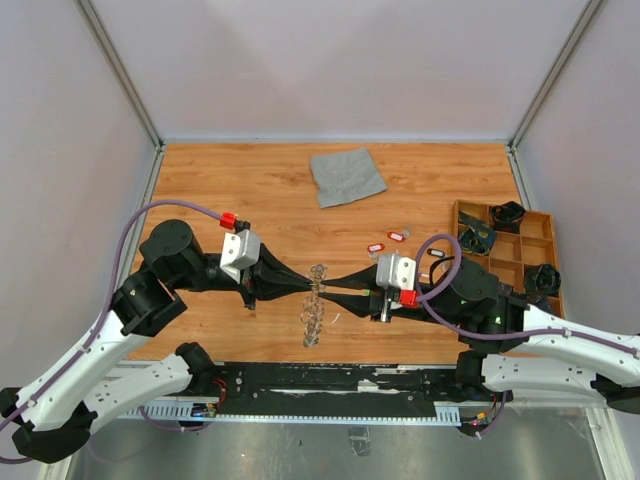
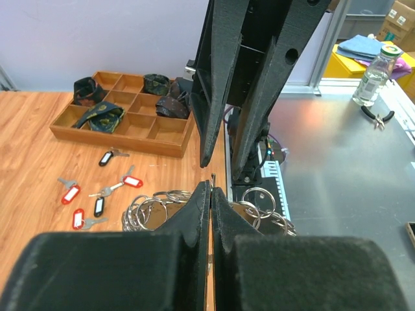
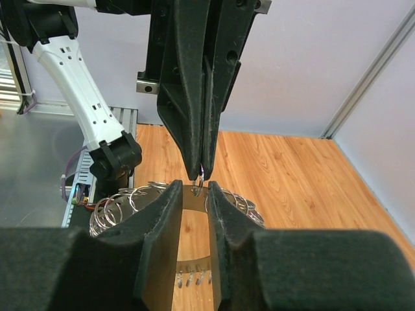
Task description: Put the keys on the keyring
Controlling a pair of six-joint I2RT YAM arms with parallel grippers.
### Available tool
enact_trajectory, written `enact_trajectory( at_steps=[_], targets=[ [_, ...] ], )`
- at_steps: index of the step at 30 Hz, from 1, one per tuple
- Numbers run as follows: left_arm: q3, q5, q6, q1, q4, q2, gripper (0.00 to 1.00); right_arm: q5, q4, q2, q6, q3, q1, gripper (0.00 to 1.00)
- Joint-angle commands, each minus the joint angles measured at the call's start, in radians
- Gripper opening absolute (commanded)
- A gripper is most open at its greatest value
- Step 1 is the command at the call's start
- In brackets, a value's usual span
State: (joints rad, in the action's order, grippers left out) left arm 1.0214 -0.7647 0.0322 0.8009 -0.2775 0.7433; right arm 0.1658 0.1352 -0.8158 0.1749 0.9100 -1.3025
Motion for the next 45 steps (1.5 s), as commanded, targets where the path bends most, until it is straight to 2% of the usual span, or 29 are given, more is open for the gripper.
enact_trajectory(
  at_steps=[1,8,19,34,36,39,40,43,45],
  targets=[
    [0.039,-0.015,0.015,0.006,0.026,-0.013,0.01,-0.034,-0.019,0.017,0.014,0.017,-0.007,0.24],
    [0.040,-0.033,0.022,0.006,0.024,-0.015,0.01,-0.023,-0.016,-0.015,0.018,0.029,-0.007,0.26],
    [0.040,-0.047,0.031,0.006,0.014,-0.014,0.01,0.008,-0.010,-0.045,0.015,0.047,-0.007,0.17],
    [0.040,-0.054,0.036,0.006,0.001,-0.015,0.01,0.017,0.006,-0.051,0.008,0.046,-0.007,0.14],
    [0.039,-0.054,0.036,0.006,0.000,-0.015,0.01,0.017,0.006,-0.051,0.009,0.047,-0.007,0.11],
    [0.040,-0.061,0.037,0.006,0.001,-0.012,0.01,0.005,0.030,-0.042,0.021,0.035,-0.007,0.01],
    [0.039,-0.063,0.033,0.006,0.003,-0.012,0.01,0.003,0.044,-0.037,0.028,0.027,-0.007,0.01],
    [0.036,-0.054,0.015,0.006,0.028,-0.020,0.08,-0.010,0.084,-0.018,0.070,0.003,-0.007,0.00],
    [0.031,-0.039,-0.003,0.006,0.051,-0.032,0.22,-0.020,0.124,-0.002,0.120,-0.027,-0.007,0.00]
  ],
)
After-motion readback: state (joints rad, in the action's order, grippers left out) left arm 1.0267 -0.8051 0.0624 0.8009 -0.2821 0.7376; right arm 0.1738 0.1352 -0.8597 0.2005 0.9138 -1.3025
